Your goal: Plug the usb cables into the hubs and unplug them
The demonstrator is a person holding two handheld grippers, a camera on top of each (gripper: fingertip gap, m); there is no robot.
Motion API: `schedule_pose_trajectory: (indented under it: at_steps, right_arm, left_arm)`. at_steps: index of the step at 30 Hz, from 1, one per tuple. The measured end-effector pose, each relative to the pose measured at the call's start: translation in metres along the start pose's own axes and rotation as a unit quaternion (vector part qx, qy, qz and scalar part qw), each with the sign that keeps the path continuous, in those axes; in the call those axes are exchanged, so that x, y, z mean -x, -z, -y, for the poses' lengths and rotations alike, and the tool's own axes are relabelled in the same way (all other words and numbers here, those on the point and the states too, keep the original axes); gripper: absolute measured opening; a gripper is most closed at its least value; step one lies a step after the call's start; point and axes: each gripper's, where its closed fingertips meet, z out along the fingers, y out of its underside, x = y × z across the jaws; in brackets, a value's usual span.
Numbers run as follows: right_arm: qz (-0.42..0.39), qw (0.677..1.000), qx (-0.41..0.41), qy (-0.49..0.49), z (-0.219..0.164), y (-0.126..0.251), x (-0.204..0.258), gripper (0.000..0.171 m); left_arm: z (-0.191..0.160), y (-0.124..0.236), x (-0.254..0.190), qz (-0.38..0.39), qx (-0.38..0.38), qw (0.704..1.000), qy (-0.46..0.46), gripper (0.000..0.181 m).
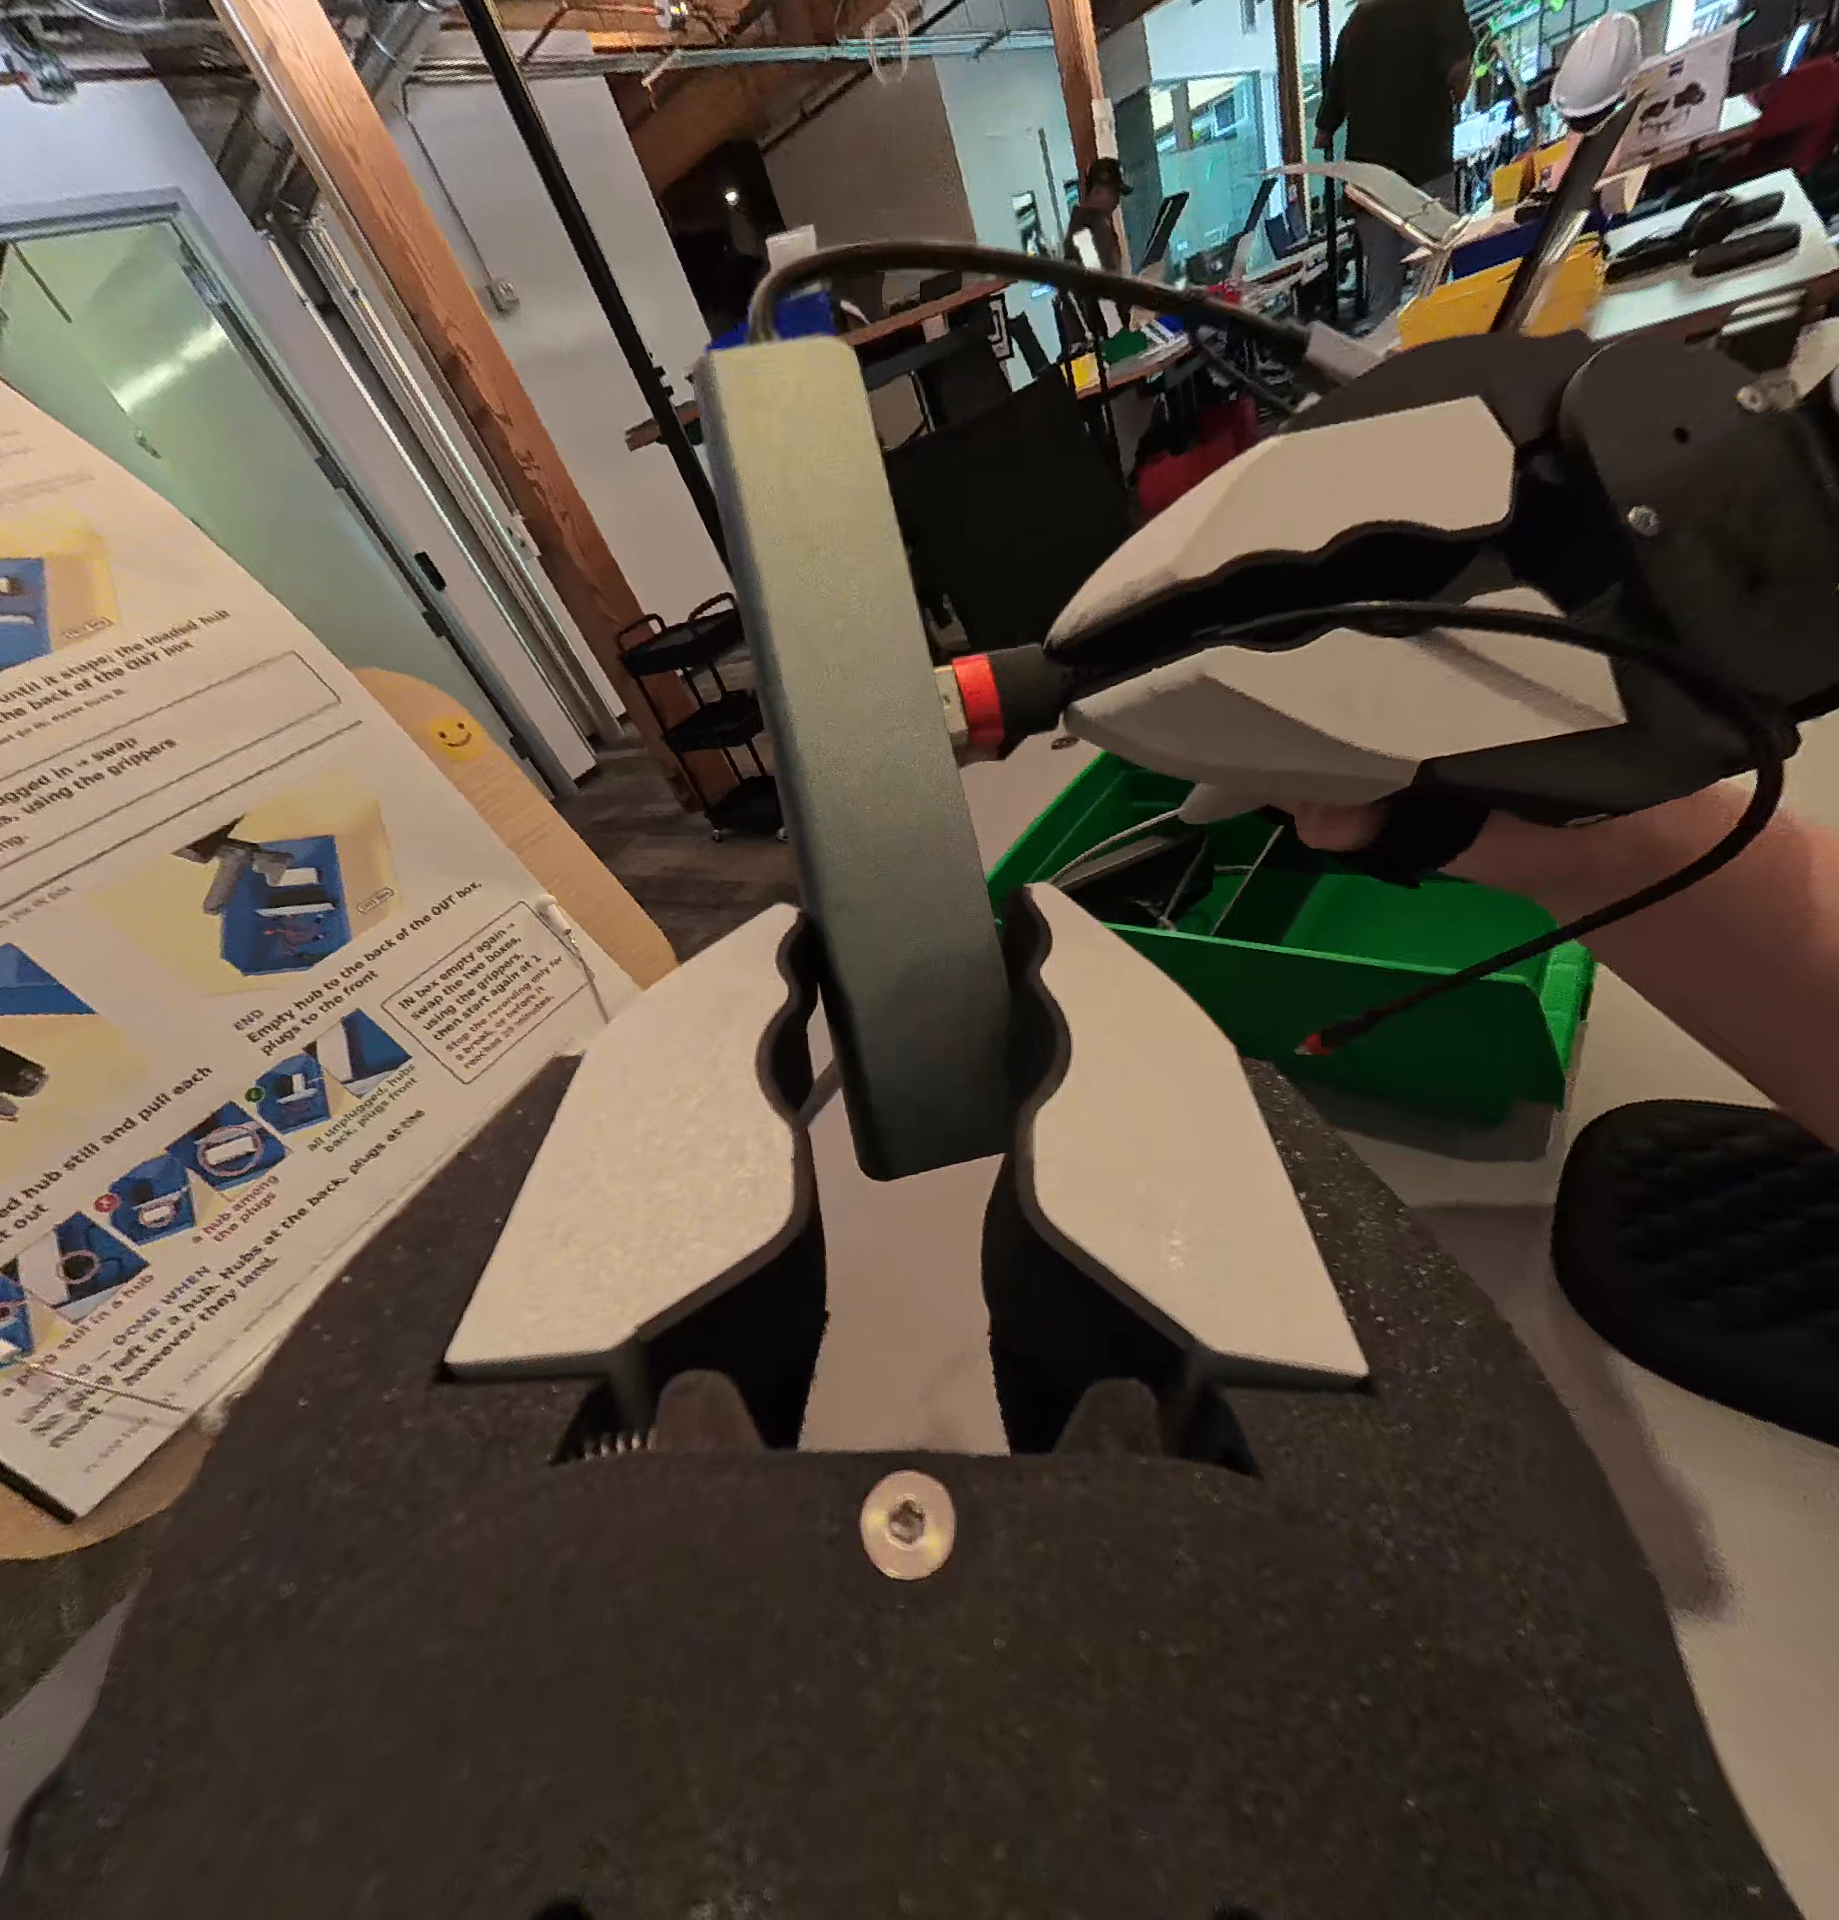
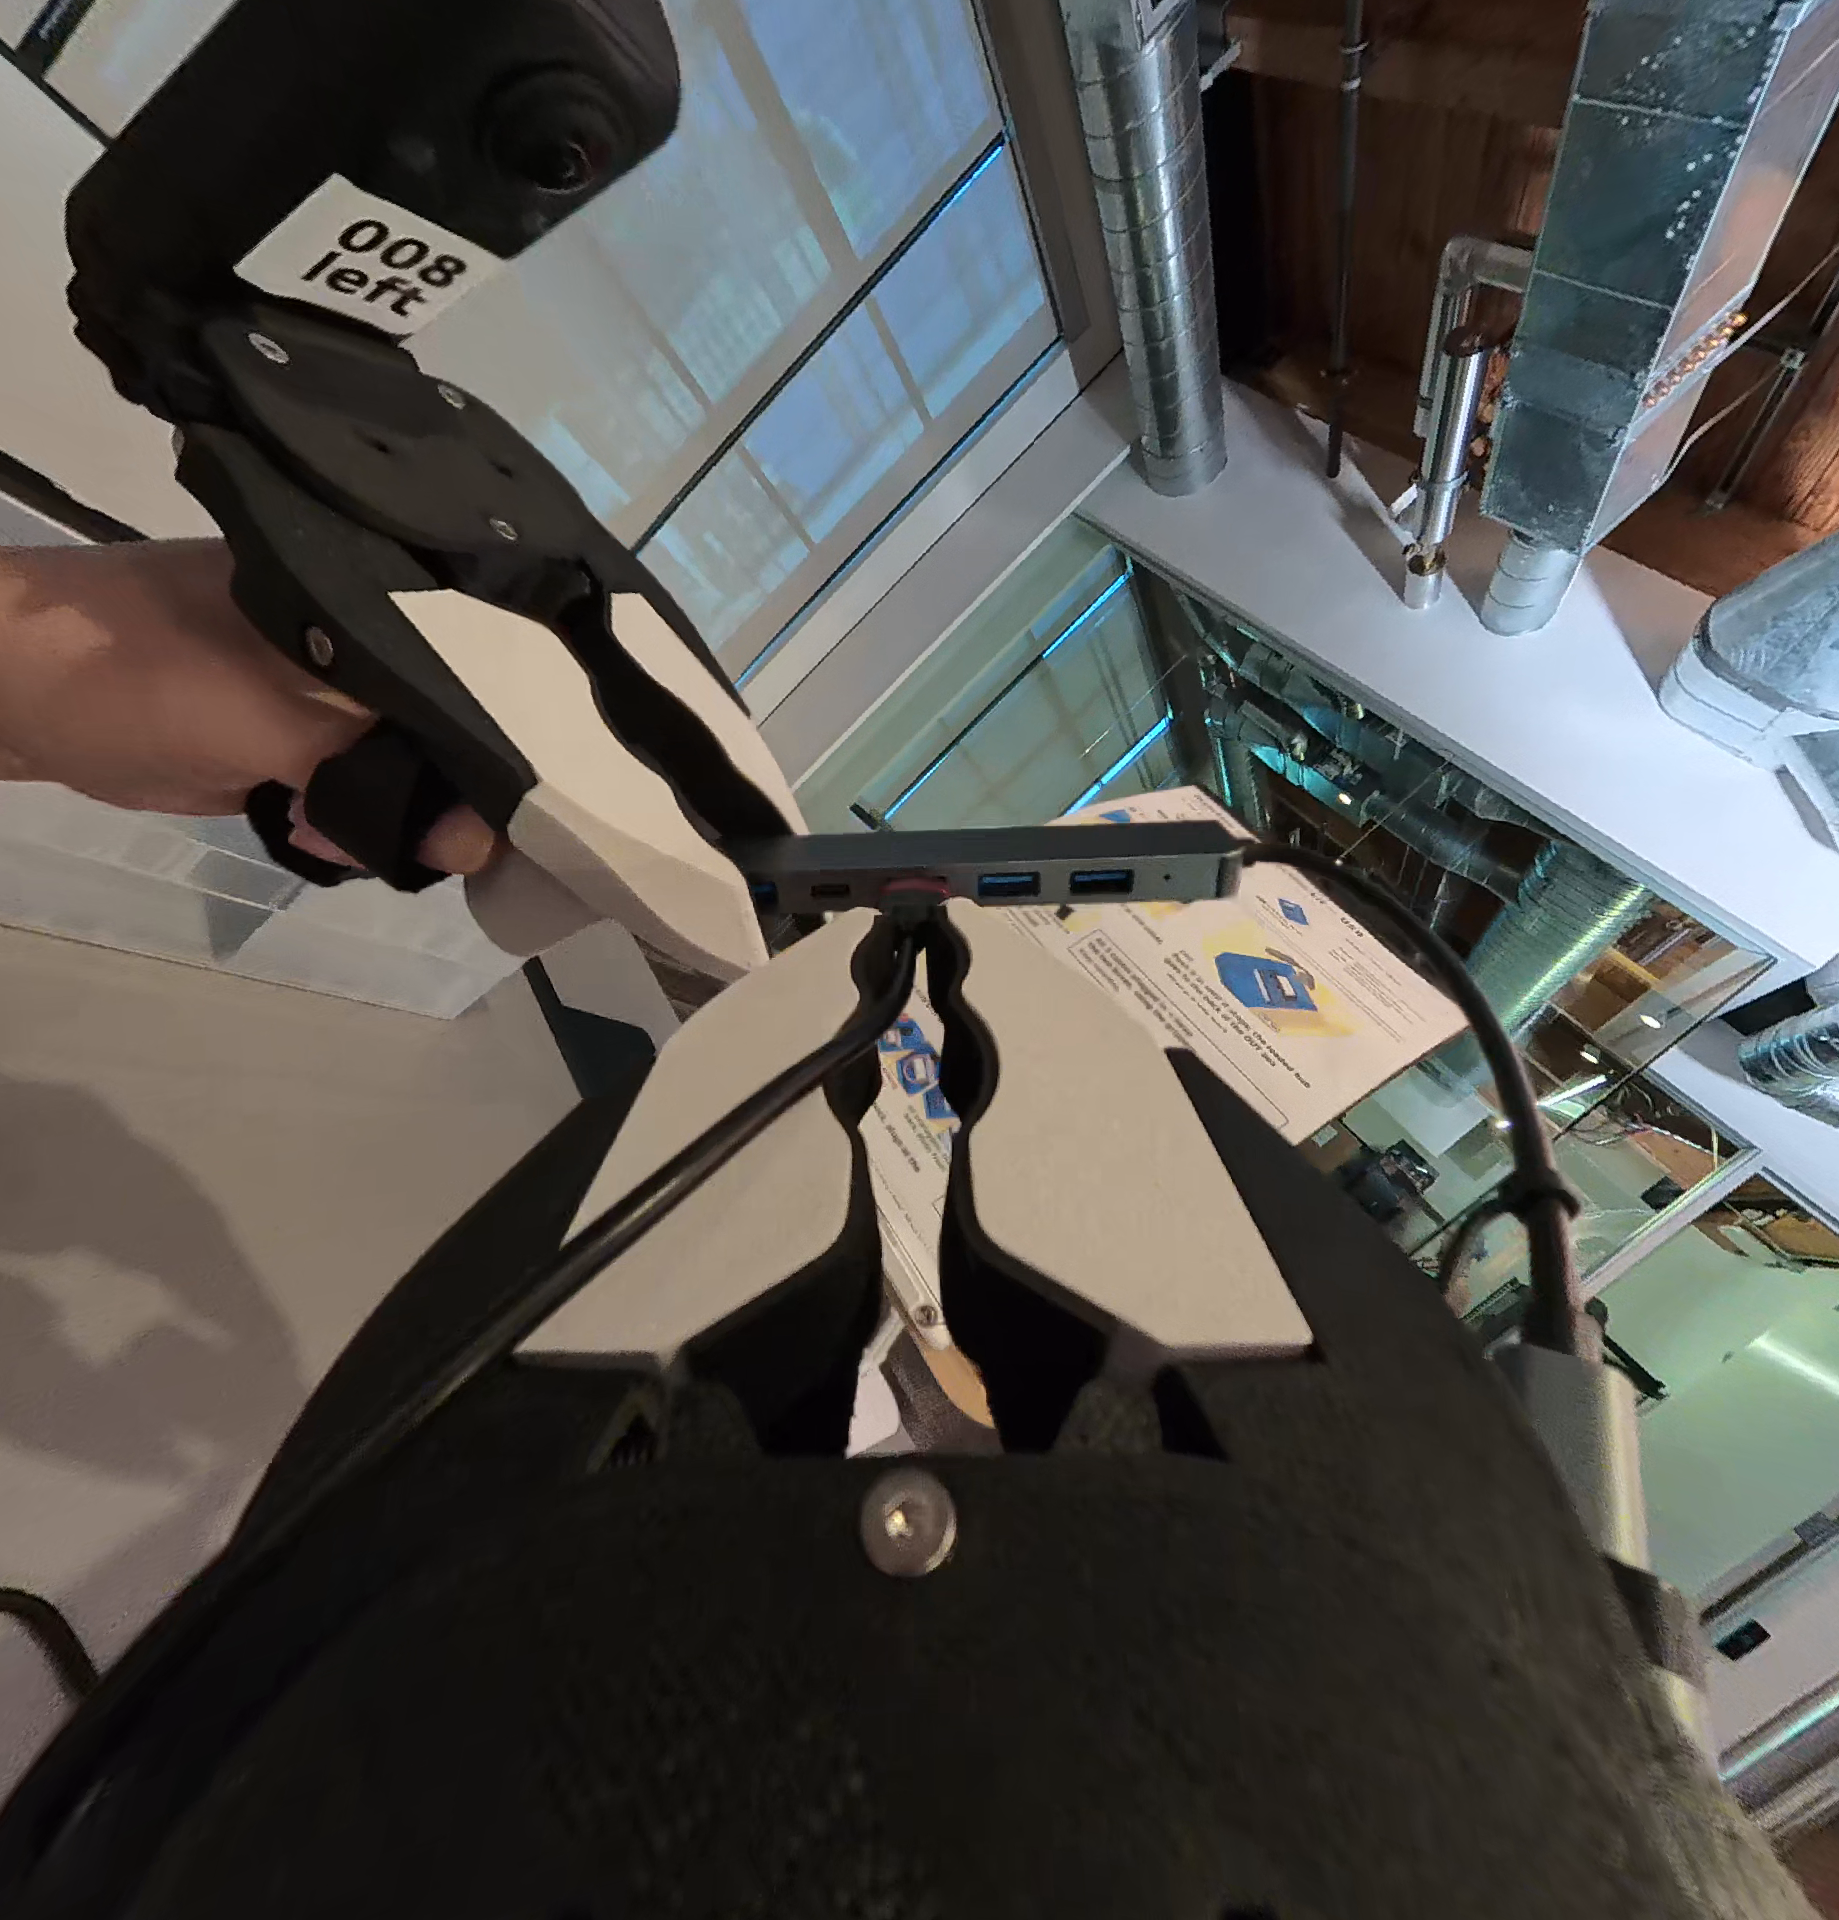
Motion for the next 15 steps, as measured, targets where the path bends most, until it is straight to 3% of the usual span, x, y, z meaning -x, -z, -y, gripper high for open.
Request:
schedule_pose_trajectory:
  at_steps: [2,5,9,12,15]
  right_arm:
    - [0.017,1.0,0.006,-0.008,-0.003,-0.001,0.004,0.007]
    - [0.024,1.0,-0.007,-0.015,-0.003,0.002,0.002,0.006]
    - [0.028,0.998,-0.038,0.047,0.011,0.014,0.002,0.006]
    - [0.053,0.995,-0.054,0.069,0.024,0.024,0.007,0.006]
    - [0.074,0.991,-0.069,0.087,0.033,0.032,0.012,0.006]
  left_arm:
    - [-0.006,0.001,0.001,0.0,0.019,1.0,-0.018,0.035]
    - [0.003,0.003,-0.002,-0.026,-0.012,1.0,0.009,0.035]
    - [0.008,0.009,-0.024,-0.148,-0.025,0.985,0.08,0.04]
    - [0.021,0.024,-0.033,-0.245,-0.059,0.952,0.173,0.052]
    - [0.025,0.035,-0.022,-0.317,-0.091,0.899,0.289,0.051]
